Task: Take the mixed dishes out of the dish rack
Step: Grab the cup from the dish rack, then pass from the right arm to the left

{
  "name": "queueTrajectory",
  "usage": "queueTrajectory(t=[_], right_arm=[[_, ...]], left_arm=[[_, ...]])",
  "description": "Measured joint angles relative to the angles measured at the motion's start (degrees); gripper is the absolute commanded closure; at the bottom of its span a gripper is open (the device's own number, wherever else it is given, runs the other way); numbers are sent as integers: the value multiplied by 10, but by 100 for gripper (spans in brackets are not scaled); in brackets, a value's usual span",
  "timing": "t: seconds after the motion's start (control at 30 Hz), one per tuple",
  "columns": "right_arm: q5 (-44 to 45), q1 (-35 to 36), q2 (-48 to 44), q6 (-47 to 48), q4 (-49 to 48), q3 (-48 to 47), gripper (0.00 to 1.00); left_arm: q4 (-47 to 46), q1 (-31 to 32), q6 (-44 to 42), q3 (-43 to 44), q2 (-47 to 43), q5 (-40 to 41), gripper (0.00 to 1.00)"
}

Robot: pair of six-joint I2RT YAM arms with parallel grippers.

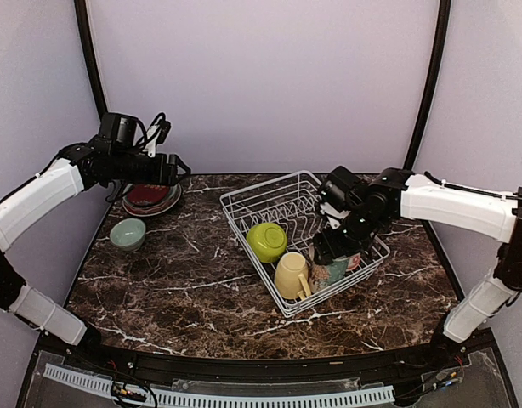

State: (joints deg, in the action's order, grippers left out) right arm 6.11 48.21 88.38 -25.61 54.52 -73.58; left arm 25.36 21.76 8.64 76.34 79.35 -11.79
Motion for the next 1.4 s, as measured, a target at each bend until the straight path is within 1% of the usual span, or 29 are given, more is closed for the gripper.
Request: queueTrajectory(t=[0.1, 0.23, 0.37, 0.67, 0.8, 1.07, 1.2, 1.3, 1.4], right_arm=[[1, 0, -4, 0, 6, 0, 64], [9, 0, -13, 0, 23, -11, 84], [23, 0, -35, 1, 37, -30, 99], [43, -4, -63, 7, 42, -78, 100], [35, -28, -66, 12, 20, -82, 100], [-31, -97, -67, 3, -68, -79, 100], [-89, -123, -89, -25, -137, -45, 100], [-138, -139, -107, -57, -189, -16, 100], [-179, -145, -114, -85, -237, 0, 100]], left_arm=[[0, 0, 0, 0, 5, -1, 26], [0, 0, 1, 0, 14, -4, 26], [0, 0, 2, 0, 19, -7, 26], [0, 0, 6, 0, 26, -13, 26], [0, 0, 9, 0, 26, -21, 26], [-2, 0, 12, -2, 29, -37, 26], [-11, 0, 23, -8, 30, -56, 26], [-30, 0, 45, -14, 30, -91, 23], [-115, 0, 121, -59, 26, -169, 17]])
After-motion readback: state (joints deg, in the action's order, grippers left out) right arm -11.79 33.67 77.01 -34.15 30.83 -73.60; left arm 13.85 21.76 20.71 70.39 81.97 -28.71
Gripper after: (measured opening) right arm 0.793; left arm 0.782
